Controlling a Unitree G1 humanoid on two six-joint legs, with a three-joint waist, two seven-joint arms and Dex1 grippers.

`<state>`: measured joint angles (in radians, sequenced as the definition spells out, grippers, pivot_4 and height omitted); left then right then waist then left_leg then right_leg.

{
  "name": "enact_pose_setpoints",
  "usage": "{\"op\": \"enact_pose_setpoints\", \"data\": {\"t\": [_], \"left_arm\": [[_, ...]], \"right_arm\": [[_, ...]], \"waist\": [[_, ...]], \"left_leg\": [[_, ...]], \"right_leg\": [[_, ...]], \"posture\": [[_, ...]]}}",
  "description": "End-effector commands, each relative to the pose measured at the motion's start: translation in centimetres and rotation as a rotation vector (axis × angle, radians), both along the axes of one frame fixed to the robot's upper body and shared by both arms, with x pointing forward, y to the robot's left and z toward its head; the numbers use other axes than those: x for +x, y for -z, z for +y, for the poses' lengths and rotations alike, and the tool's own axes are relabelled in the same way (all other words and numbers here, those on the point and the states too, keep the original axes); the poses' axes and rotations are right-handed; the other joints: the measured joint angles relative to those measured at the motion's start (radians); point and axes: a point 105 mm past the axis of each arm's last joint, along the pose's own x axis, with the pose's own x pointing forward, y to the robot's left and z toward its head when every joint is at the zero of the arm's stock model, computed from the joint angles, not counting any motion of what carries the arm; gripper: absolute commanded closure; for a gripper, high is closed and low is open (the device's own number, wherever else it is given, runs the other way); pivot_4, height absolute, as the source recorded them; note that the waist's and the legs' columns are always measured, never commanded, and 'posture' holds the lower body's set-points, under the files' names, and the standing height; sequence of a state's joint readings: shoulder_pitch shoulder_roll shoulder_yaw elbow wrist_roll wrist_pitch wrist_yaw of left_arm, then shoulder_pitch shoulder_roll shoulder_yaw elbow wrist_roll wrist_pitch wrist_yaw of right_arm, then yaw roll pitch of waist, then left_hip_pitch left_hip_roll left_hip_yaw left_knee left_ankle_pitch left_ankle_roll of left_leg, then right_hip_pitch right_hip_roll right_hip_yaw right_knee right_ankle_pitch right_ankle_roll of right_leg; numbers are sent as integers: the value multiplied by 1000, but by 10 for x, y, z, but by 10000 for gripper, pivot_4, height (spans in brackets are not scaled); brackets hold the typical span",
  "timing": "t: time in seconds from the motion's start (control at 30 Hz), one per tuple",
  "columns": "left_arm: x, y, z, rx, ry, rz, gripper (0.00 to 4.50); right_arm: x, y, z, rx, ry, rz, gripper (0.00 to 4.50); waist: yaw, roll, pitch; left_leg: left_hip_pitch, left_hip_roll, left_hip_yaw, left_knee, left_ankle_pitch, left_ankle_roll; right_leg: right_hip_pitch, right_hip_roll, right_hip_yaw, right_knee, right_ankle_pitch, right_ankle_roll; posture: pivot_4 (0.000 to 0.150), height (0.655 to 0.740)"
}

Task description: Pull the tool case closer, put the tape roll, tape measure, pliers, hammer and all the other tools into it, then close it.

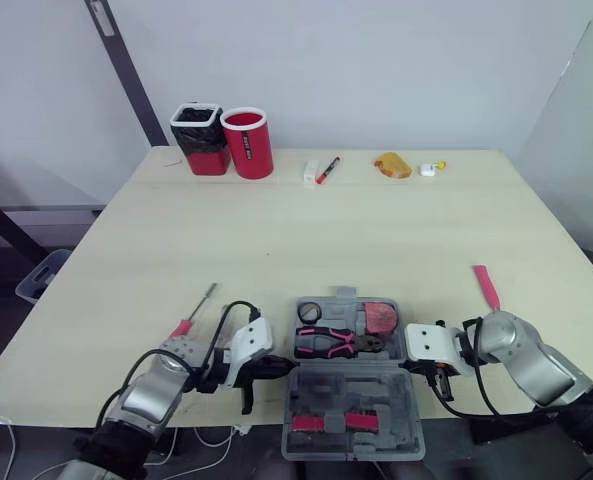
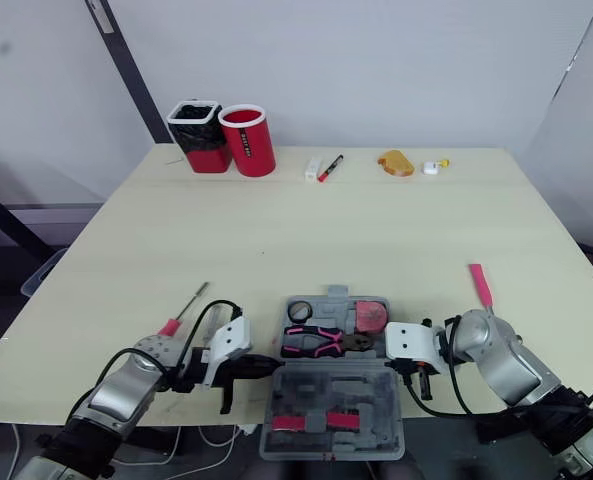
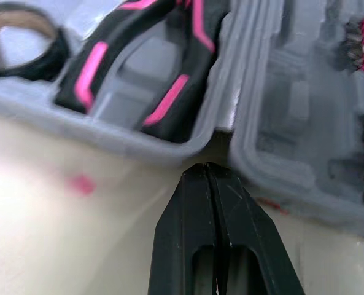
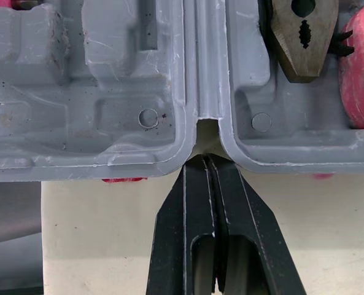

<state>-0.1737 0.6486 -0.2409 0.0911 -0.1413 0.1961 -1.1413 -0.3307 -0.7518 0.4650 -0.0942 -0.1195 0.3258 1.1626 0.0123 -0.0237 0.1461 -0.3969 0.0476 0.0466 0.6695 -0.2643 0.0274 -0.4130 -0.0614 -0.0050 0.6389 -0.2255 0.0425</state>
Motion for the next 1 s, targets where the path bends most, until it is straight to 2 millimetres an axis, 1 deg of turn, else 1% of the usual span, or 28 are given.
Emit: {"op": "enact_pose_setpoints", "data": {"t": [0.03,0.23,0.53,0.83,1.0], "left_arm": [[2,-7,-11,-23,41,-33,44342],[7,-9,-14,-32,34,-42,44342],[25,-9,-17,-25,21,-51,44342],[46,-10,-15,-4,18,-68,44342],[56,-11,-19,-10,18,-84,44342]], "right_arm": [[2,-8,9,28,-24,-19,45000],[5,-11,14,55,-4,-11,45000],[28,-12,9,39,38,-48,45000],[49,-7,3,18,69,-72,45000],[59,-5,4,9,84,-84,45000]], "waist": [[0,0,0],[0,0,0],[0,0,0],[0,-1,-1],[-1,-1,-1]], "left_leg": [[0,0,0,0,0,0],[1,0,0,1,0,0],[1,0,0,2,0,0],[2,0,0,3,0,0],[3,0,0,4,0,0]], "right_leg": [[0,0,0,0,0,0],[0,0,0,2,0,0],[0,0,0,3,0,0],[2,0,0,4,0,0],[3,1,1,4,0,0]], "posture": [[1500,7400],[1500,7400],[1500,7400],[1500,7400],[1500,7400]]}}
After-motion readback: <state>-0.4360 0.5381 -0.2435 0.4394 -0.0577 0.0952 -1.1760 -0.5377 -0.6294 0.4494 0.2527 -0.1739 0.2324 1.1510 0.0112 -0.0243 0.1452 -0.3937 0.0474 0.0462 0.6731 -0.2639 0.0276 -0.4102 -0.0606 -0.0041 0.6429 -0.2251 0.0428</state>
